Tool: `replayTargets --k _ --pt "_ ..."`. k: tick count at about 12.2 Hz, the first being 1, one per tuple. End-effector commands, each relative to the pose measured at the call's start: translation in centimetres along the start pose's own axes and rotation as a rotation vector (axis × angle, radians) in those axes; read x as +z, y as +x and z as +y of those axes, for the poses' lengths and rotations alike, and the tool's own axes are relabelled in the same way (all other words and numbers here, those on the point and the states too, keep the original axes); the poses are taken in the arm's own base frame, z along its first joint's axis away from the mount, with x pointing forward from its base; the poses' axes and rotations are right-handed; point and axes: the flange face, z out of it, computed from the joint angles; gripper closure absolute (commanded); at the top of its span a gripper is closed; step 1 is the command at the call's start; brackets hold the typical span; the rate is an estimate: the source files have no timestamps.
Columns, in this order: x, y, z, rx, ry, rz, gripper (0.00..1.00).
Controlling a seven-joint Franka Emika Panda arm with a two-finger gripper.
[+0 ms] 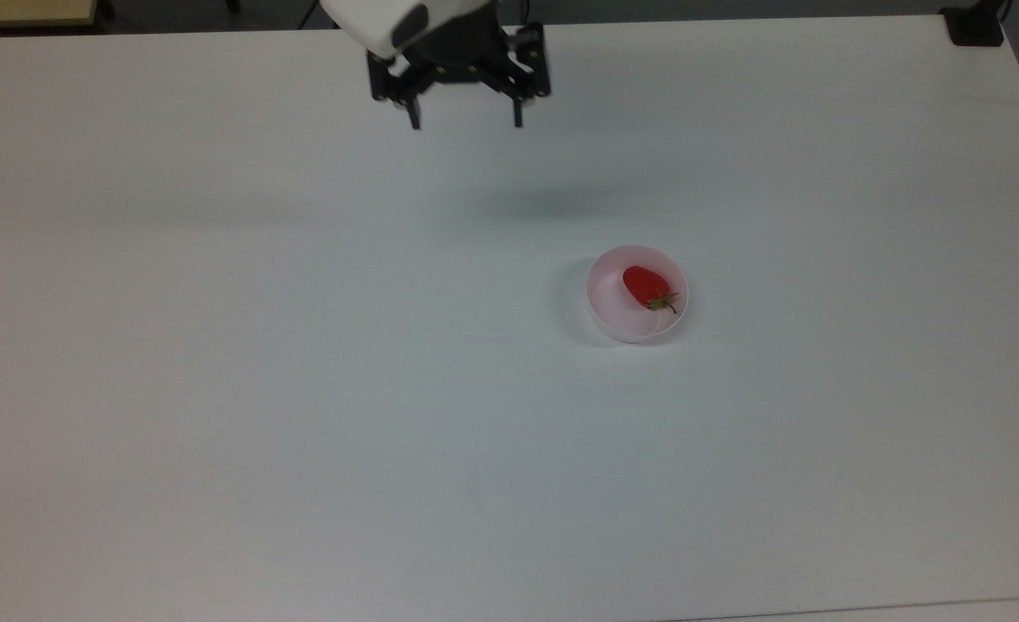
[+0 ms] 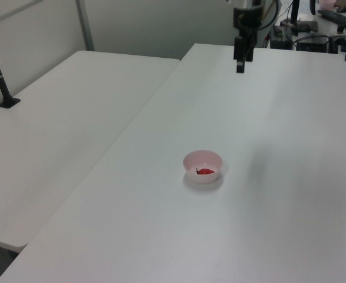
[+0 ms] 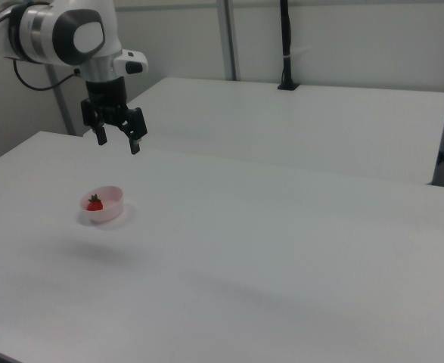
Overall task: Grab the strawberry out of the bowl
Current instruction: 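Move the open gripper over the pink bowl with the strawberry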
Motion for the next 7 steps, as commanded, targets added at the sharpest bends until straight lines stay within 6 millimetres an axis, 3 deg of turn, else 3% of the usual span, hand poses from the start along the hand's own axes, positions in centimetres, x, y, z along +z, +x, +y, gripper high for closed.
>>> replayTargets --k 1,4,7 --pt "3.0 1.4 -5.0 -0.065 0.032 0.029 0.0" --pt "7.5 2.8 -7.9 -0.092 0.007 0.008 0.0" --pt "10.9 3.6 -10.5 -0.128 -0.02 0.015 0.0"
